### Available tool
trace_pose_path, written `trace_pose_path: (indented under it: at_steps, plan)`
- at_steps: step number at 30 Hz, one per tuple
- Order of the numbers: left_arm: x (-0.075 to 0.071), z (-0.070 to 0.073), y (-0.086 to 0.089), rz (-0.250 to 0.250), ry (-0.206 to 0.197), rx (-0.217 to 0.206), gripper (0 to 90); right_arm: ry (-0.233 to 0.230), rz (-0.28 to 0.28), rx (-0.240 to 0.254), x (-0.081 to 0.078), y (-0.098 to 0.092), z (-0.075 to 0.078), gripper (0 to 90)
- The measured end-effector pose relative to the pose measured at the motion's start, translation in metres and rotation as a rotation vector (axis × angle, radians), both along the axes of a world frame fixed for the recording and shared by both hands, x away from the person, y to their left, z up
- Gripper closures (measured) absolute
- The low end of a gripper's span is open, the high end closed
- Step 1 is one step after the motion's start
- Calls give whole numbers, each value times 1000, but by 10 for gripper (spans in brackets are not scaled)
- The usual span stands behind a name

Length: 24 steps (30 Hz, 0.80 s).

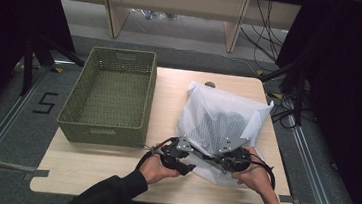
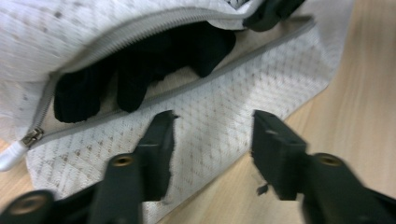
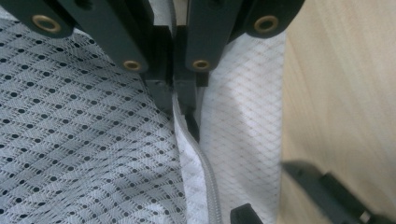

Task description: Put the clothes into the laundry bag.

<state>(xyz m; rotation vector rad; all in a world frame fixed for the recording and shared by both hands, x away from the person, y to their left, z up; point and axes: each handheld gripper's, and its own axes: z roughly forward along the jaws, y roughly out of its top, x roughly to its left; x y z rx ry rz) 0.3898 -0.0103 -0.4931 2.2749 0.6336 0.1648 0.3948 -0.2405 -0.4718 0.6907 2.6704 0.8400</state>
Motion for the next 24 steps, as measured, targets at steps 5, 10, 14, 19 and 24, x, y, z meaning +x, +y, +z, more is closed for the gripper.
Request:
trace_pose_path:
  at_steps: [5,10,14,19,24]
  plan:
    - [3,-6,-4,-58,6,68,347,12,-7,0,1,0,-1,900]
    - [0,-12,-8,-61,-18,104,541,14,-4,3,3,1,-2,900]
    - [2,-12,-11,-5,-15,74,792,16,-6,3,3,1,-2,899]
    - [-1,-12,-10,15,-5,62,886,10,-3,-1,4,1,-1,899]
    - [-10,-10,0,-22,5,97,893,18,7,1,4,6,-5,899]
